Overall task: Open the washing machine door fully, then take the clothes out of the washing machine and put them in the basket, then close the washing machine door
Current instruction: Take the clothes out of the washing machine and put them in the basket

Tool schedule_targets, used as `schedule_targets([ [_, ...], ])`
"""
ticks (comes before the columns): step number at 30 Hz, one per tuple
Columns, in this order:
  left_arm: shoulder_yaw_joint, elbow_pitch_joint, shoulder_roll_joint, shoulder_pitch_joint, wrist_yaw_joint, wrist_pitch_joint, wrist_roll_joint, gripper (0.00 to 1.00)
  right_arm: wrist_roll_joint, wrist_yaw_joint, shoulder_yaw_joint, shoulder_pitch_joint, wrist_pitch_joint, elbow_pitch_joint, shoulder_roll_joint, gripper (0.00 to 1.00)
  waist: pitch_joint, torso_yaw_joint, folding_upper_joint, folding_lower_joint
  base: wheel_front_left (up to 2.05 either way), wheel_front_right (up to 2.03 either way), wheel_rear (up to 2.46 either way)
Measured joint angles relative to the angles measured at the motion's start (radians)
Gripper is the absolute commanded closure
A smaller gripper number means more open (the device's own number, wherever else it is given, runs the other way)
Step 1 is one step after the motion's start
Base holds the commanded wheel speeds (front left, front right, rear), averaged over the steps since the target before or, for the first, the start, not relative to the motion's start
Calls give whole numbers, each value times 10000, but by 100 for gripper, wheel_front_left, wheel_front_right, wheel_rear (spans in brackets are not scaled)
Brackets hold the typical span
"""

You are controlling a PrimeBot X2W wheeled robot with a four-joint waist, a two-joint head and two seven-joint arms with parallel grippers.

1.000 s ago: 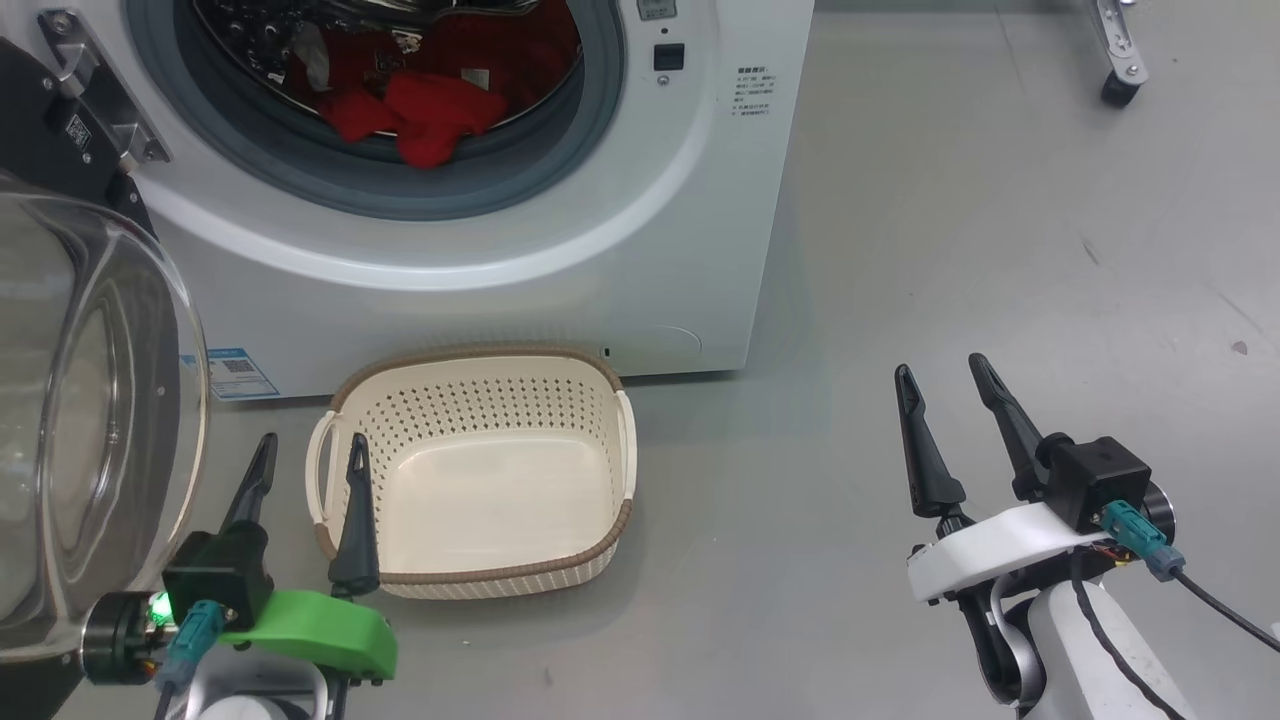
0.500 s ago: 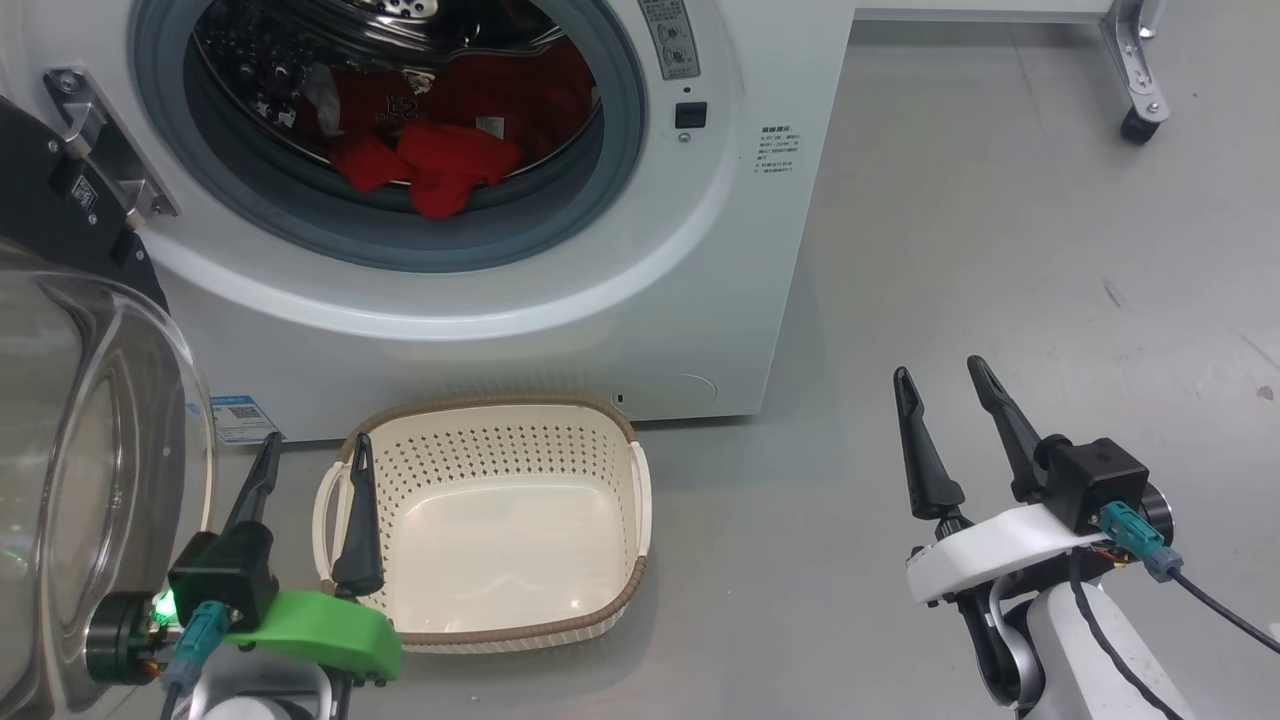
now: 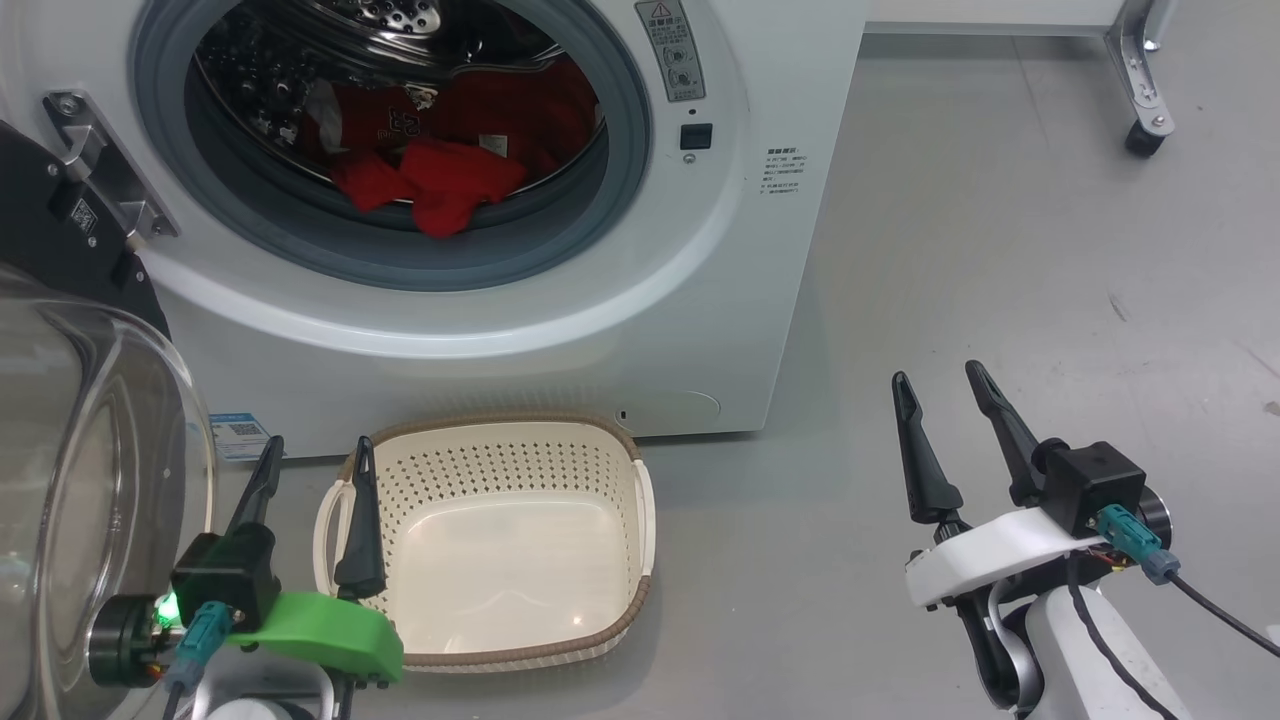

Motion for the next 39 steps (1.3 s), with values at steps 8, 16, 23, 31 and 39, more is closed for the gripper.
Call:
schedule_targets([
  [8,-2,-29,-6,9,0,33,0,0,0,2,2,11,0,15,0,0,2,-8,0,0,0,0,0],
  [16,12,-67,-25,12,2,40,0,0,0,0,13,38,0,17,0,0,37,-10,0,0,0,0,0],
  [23,0,-148,-48,12,2,42,-4,0,0,0,58,38,0,-27,0,0,201,-20,0,0,0,0,0],
  [31,-318,-138,-52,-121,-65,359,-35,0,-48,-2,77,-104,0,-305,-2,0,648,-70,0,0,0,0,0],
  [39,-489,169,-23,-1434,-449,901,-330,0,-430,0,328,-579,0,-648,0,0,1546,-187,0,0,0,0,0],
])
